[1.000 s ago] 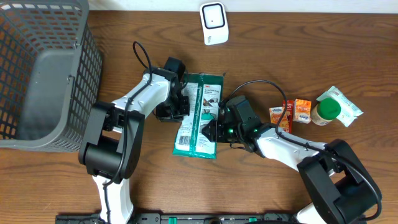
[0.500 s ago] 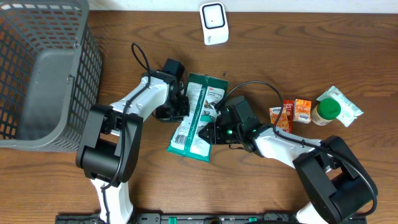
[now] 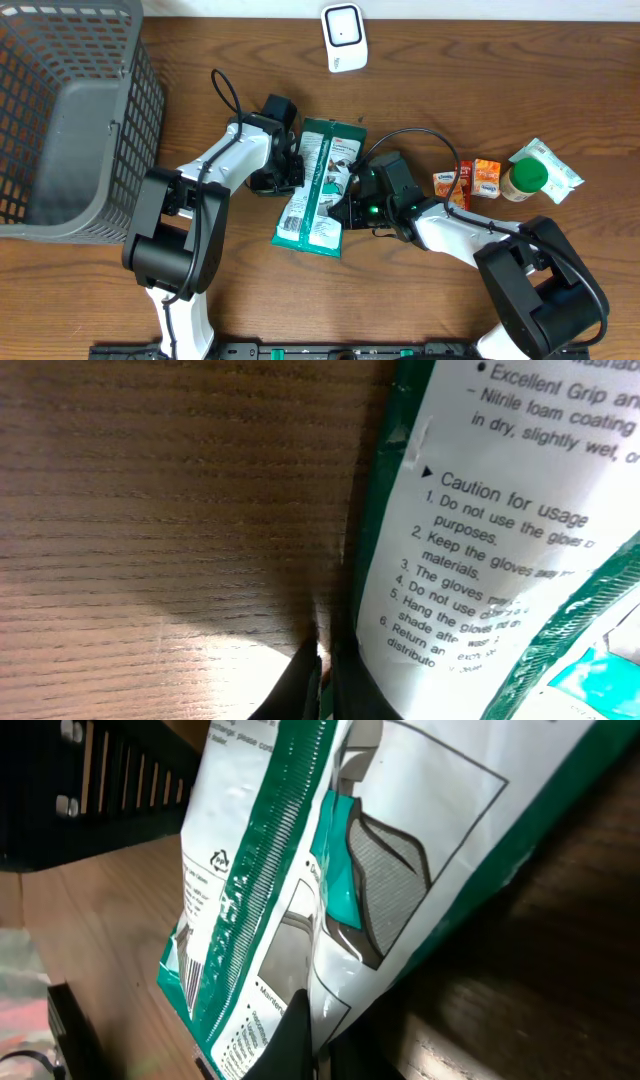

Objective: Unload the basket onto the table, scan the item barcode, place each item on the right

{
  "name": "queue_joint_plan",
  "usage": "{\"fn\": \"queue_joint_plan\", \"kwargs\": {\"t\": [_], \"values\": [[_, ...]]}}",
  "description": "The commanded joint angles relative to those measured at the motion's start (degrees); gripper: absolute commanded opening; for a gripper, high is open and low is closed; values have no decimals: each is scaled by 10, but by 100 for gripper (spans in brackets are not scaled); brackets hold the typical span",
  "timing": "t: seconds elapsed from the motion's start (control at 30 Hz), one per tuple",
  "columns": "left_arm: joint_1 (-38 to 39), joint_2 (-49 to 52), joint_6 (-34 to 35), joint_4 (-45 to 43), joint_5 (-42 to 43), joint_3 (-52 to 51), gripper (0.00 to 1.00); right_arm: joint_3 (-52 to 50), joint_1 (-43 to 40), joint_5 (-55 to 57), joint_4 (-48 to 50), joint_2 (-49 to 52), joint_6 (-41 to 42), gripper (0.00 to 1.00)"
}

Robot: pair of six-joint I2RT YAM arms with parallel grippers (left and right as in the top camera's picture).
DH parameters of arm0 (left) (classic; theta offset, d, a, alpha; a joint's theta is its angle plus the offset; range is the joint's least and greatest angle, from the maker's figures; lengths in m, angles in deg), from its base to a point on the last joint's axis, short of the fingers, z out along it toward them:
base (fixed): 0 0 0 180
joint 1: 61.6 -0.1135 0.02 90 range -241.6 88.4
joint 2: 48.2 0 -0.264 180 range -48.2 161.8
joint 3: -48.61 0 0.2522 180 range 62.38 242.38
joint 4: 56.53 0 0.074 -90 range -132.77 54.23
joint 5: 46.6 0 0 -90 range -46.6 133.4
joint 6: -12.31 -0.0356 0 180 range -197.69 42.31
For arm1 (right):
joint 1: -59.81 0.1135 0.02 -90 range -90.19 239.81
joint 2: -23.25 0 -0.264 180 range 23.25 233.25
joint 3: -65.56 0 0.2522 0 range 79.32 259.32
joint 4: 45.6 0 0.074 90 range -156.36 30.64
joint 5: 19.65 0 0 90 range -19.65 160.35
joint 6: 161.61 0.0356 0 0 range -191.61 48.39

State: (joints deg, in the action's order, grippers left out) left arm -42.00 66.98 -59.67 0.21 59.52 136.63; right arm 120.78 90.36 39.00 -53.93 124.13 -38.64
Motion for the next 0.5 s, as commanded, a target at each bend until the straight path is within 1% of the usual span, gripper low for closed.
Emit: {"fn": "queue_joint_plan", "kwargs": {"t": [0.0,0.13,0.33,0.37,0.43,0.47], "values": [[5,27,1,-3,-8,-28,8,-3,-1,-15,2,4,-33,1],[5,17,1,-5,-8,-28,8,-3,-2,-17,-5,4,-37,1],[5,2,5,-11,-8,-28,8,-3,-2,12,-23,4,-27,16],[8,4,5,-11,-8,-28,8,-3,-2,27,-17,4,-10,27],[10,5,5,-14,-8,-30,8,-3,-2,42,-8,4,-2,49],[11,5,5,-16,-8,-31,8,-3,-2,44,-3,4,-3,57]]}}
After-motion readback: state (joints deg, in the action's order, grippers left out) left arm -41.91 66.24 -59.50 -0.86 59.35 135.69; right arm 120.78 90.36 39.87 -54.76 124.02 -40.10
